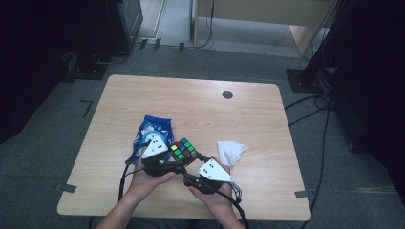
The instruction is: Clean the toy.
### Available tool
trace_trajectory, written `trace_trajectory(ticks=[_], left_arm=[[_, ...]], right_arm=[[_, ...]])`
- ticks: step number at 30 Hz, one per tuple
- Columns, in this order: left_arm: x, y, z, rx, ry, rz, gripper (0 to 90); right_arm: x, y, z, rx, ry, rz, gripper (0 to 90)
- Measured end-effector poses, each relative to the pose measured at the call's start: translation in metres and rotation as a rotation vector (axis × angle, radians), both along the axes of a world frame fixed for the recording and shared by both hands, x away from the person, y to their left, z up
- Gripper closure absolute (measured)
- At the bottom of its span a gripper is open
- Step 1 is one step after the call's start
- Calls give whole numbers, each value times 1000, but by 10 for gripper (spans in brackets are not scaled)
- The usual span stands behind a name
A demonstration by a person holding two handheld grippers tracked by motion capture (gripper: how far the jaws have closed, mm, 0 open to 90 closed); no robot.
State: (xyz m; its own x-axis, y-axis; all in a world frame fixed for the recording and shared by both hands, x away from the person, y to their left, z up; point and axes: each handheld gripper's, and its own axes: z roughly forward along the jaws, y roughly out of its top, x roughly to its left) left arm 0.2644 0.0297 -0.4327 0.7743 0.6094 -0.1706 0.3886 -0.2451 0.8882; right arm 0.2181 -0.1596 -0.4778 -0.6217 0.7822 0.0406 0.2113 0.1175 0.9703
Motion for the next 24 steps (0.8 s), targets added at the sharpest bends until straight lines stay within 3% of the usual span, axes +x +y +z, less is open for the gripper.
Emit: trace_trajectory(ticks=[3,7,13,17,20,24], left_arm=[[-2,0,3,19,-11,0,342],[-5,-7,1,37,-8,-27,342],[-2,-8,0,9,23,-30,340],[-4,-10,-1,51,5,-37,341],[-6,-13,-2,61,10,-46,341],[-4,-12,-3,41,29,-46,341]], right_arm=[[-2,4,1,37,30,-20,349],[-1,5,0,48,4,-22,342],[-3,5,0,63,26,-62,351],[-3,5,-1,65,52,-63,347],[-4,6,0,60,25,-72,337],[-4,5,-1,70,28,-79,349]])
